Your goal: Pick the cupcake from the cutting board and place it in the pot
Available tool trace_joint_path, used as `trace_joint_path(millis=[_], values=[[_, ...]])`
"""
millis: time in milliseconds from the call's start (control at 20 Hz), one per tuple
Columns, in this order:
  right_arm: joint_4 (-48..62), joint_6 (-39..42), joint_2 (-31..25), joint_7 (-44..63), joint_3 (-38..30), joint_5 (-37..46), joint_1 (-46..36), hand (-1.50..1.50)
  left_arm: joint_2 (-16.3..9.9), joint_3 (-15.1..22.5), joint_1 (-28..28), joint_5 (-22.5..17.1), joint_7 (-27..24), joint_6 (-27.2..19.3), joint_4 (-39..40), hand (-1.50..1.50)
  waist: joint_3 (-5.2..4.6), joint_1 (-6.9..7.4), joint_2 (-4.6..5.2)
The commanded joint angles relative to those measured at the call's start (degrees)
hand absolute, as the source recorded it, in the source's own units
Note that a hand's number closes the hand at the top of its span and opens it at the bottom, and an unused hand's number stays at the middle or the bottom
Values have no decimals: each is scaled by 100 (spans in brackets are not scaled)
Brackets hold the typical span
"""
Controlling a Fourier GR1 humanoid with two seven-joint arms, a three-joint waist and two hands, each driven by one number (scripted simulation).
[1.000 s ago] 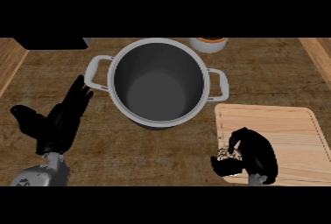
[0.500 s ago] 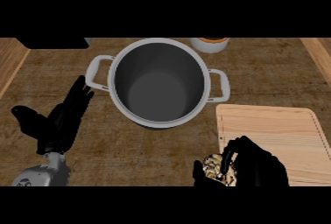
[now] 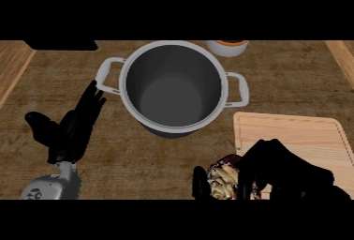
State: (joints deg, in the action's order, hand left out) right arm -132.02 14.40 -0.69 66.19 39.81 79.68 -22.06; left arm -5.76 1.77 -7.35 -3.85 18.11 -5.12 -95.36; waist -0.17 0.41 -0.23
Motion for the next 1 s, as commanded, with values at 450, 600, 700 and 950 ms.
trace_joint_path(millis=[450, 600, 700, 950], values=[[2036, 45, 66, 1277, -1838, -1561, -2416, 150, 72, 75, -70, -44, 46, 83, 35, 0, -1, 140, 36], [2816, -205, 66, 980, -2247, -1876, -2781, 150, 104, 81, -143, 33, -60, 33, 79, 0, 4, 140, 52], [3221, -324, 66, 1012, -2352, -1917, -3049, 150, 50, 110, -64, -5, 214, 61, -157, 0, 9, 151, 34], [4571, -1073, 66, 249, -2478, -2076, -3152, 150, 118, 120, 82, 73, -89, 54, -37, 0, 12, 118, 51]])
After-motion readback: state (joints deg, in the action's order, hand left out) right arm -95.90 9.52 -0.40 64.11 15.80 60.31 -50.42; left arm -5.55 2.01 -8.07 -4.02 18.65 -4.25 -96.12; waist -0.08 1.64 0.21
